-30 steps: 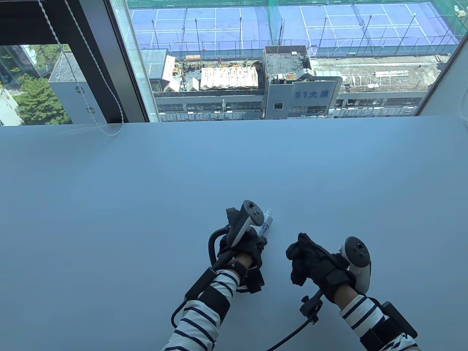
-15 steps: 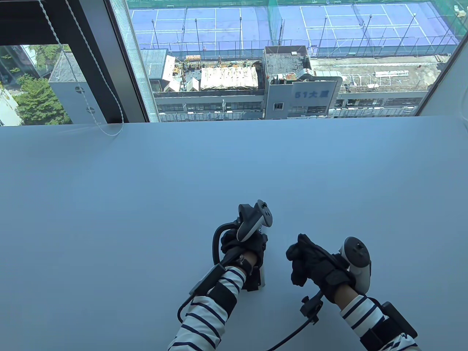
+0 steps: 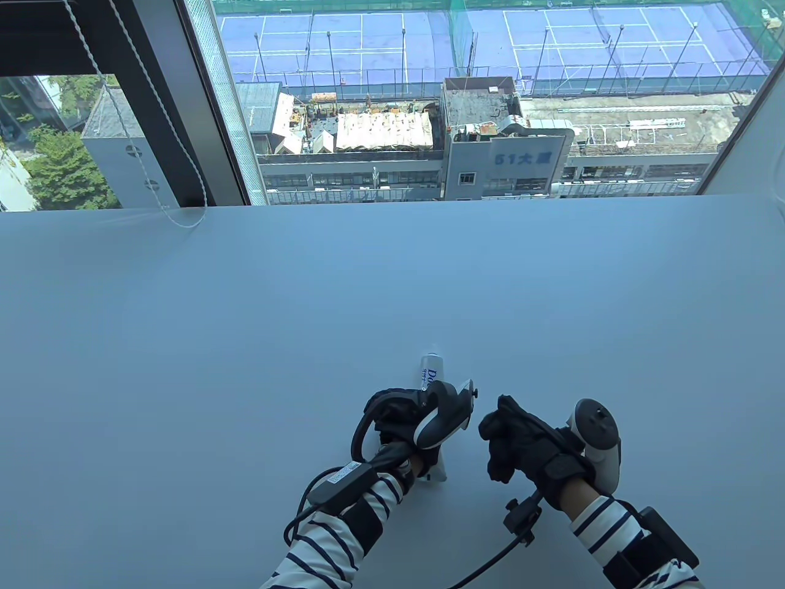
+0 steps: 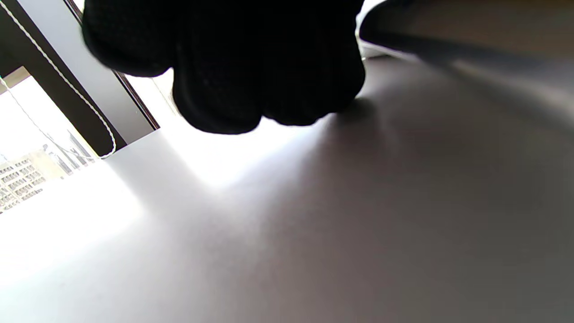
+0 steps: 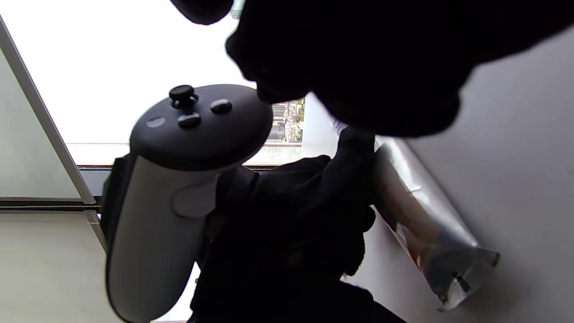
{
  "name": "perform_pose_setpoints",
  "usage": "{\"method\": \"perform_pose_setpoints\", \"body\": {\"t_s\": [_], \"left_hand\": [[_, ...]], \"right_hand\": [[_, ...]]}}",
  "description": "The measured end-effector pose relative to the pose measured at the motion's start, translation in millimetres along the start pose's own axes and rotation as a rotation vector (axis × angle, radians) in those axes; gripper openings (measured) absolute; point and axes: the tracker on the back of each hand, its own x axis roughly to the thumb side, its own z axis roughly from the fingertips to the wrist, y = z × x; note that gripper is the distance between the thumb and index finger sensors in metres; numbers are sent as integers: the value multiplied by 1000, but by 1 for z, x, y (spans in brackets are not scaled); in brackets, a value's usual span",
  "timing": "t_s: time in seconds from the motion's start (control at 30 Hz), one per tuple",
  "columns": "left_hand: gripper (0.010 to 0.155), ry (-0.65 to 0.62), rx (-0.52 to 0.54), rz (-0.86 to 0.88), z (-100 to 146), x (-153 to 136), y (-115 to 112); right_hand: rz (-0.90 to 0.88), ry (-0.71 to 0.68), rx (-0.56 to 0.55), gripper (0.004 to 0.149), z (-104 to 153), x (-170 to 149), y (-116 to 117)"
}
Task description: Screw tube cap onto toothpaste tube (Screw with right hand)
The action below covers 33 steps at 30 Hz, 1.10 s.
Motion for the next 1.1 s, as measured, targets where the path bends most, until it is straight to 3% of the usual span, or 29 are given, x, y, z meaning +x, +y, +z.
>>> {"method": "perform_pose_setpoints", "body": {"t_s": [0.07,0.23,0.37,0.43,0.57,0.8,0.97,1.1], "left_hand": [[60,-18,101,-6,12,-10,3],[62,-86,166,178,32,-55,10],[60,-230,249,332,48,-100,3],[59,-230,292,357,56,-120,-4],[56,-323,283,398,70,-155,-27],[60,-253,322,321,78,-177,-42],[68,-224,314,329,73,-176,-46],[74,-249,231,346,67,-173,-56]], "right_hand": [[14,-5,-1,56,0,1,-1],[157,-55,-33,54,2,13,-4],[560,-191,-58,51,5,38,-7],[742,-249,-56,51,8,47,-7],[1062,-335,-26,53,22,56,-7],[1326,-390,48,58,43,45,-23],[1335,-281,138,59,34,29,-28],[1379,-184,205,60,28,16,-26]]}}
